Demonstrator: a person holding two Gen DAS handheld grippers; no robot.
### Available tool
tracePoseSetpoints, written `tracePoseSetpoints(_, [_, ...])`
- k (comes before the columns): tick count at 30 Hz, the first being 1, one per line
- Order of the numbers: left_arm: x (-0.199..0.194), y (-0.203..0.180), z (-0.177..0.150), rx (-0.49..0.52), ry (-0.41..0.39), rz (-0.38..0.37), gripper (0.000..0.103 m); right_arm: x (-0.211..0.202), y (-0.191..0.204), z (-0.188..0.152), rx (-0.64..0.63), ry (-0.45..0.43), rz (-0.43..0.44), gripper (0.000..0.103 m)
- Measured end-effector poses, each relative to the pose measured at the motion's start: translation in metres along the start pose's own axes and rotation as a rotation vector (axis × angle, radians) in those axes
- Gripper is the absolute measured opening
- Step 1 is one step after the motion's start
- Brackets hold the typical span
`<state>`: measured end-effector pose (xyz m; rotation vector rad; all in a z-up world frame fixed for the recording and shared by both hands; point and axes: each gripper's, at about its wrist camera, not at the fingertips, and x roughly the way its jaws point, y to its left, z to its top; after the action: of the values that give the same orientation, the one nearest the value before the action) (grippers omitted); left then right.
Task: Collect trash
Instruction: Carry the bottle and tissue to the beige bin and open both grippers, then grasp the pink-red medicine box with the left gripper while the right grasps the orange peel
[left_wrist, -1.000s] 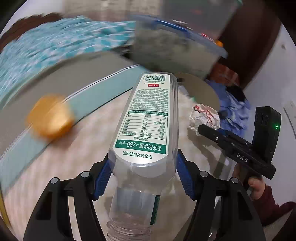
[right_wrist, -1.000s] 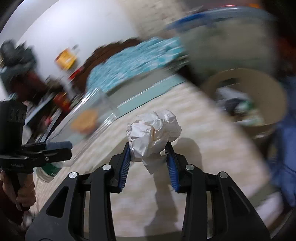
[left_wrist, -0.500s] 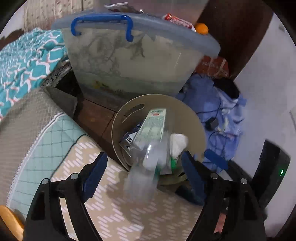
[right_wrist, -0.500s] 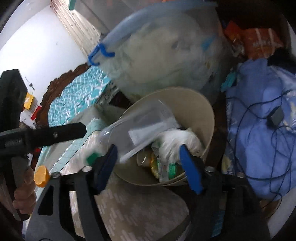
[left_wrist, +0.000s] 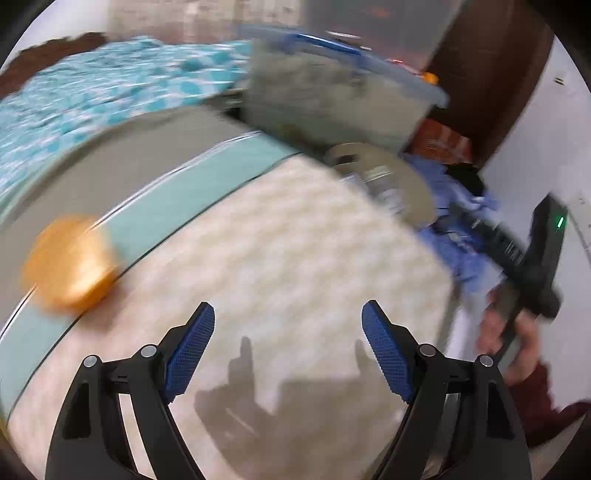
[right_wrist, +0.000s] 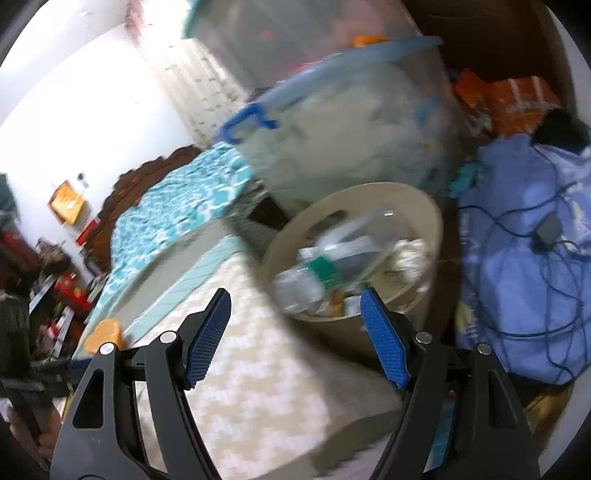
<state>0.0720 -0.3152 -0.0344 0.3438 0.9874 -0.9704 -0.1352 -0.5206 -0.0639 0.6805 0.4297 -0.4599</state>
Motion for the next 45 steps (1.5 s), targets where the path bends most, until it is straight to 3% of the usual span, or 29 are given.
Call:
tracePoseSetpoints(4, [-0.05,0.067,-0.054,-0.13,-0.04,0.146,0.078,0.016,0.043,-0.015,-0.057,0.066,0.076,0.073])
tracePoseSetpoints(9, [-0.121,0.163,-0.108,-0.342,-0.097,0.483,0.079,0.038,0.1,-0.042,-0.136,0.176,0.173,0.074])
tracePoseSetpoints(11, [-0.139,0.199,-0.127,-0.41,-0.099,0.652,0.087,0.048,0.125,-0.054,-0.162,0.236,0.226,0.074])
tracePoseSetpoints(13, [-0.146,0.226,-0.14,-0.449,-0.085,0.759,0.09,0.056,0.147,-0.065,-0.198,0.275,0.252,0.074])
tracePoseSetpoints(17, [-0.138,0.257,-0.152,-0.485,-0.062,0.735,0.091,0.076,0.19,-0.08,-0.292,0.348,0.293,0.074])
tracePoseSetpoints(22, [-0.113,0.273,-0.151,-0.489,-0.035,0.706,0.091,0.115,0.218,-0.071,-0.222,0.418,0.364,0.074])
tracePoseSetpoints(29, [-0.106,0.29,-0.161,-0.562,-0.049,0.65,0.094,0.171,0.257,-0.07,-0.266,0.446,0.33,0.076])
tracePoseSetpoints(31, [-0.107,0.291,-0.163,-0.57,-0.068,0.612,0.085,0.174,0.274,-0.078,-0.315,0.452,0.356,0.082])
tracePoseSetpoints(34, [-0.11,0.286,-0.166,-0.567,-0.09,0.625,0.074,0.175,0.293,-0.091,-0.396,0.46,0.399,0.094])
tracePoseSetpoints(39, [-0.11,0.277,-0.167,-0.532,-0.1,0.624,0.069,0.184,0.313,-0.109,-0.545,0.47,0.294,0.1])
tracePoseSetpoints(45, [-0.109,0.279,-0.166,-0.533,-0.106,0.617,0.068,0.2,0.319,-0.111,-0.578,0.5,0.212,0.097])
